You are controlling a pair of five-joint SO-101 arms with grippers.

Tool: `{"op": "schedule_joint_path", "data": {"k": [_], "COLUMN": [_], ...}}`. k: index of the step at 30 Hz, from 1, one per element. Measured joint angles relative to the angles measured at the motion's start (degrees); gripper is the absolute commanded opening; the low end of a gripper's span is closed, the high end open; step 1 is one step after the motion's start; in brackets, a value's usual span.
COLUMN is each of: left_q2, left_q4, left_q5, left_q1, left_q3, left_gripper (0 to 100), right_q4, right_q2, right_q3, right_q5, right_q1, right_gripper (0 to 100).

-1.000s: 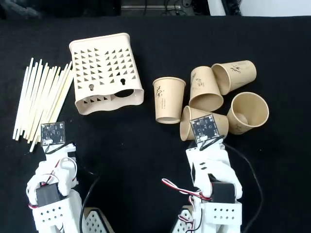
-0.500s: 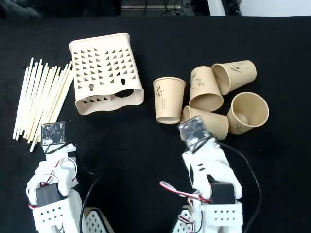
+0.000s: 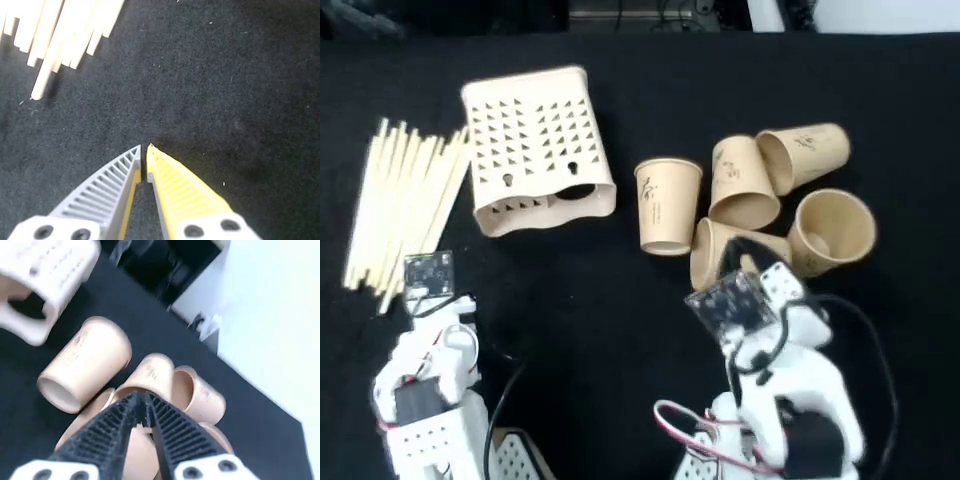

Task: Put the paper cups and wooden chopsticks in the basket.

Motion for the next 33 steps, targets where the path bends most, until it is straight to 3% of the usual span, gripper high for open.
{"op": "schedule_joint_path", "data": {"k": [4, 10, 14, 23, 27, 33], "left_q2": [0.0, 0.0, 0.0, 0.0, 0.0, 0.0], "left_q4": [-0.1, -0.1, -0.1, -0.1, -0.1, -0.1], "left_q5": [-0.1, -0.1, -0.1, -0.1, 0.0, 0.0], "left_q1": [-0.1, -0.4, -0.5, -0.5, -0.5, 5.7], "left_q3": [0.0, 0.0, 0.0, 0.0, 0.0, 0.0], "left_gripper": [4, 4, 4, 4, 4, 4], "right_q4": [-3.7, -6.0, -8.4, -14.7, -20.8, -27.4], "right_q2": [14.2, 40.8, 48.8, 45.6, 39.7, 27.7], "right_q3": [-6.2, -16.3, -17.0, -8.4, 0.5, 14.0], "right_q5": [-0.6, -9.4, -12.6, -20.2, -23.0, -21.5], "right_q1": [-2.5, -10.2, -12.8, -13.2, -13.5, -19.3], "right_gripper": [1.2, 1.2, 1.2, 1.5, 9.4, 13.9]}}
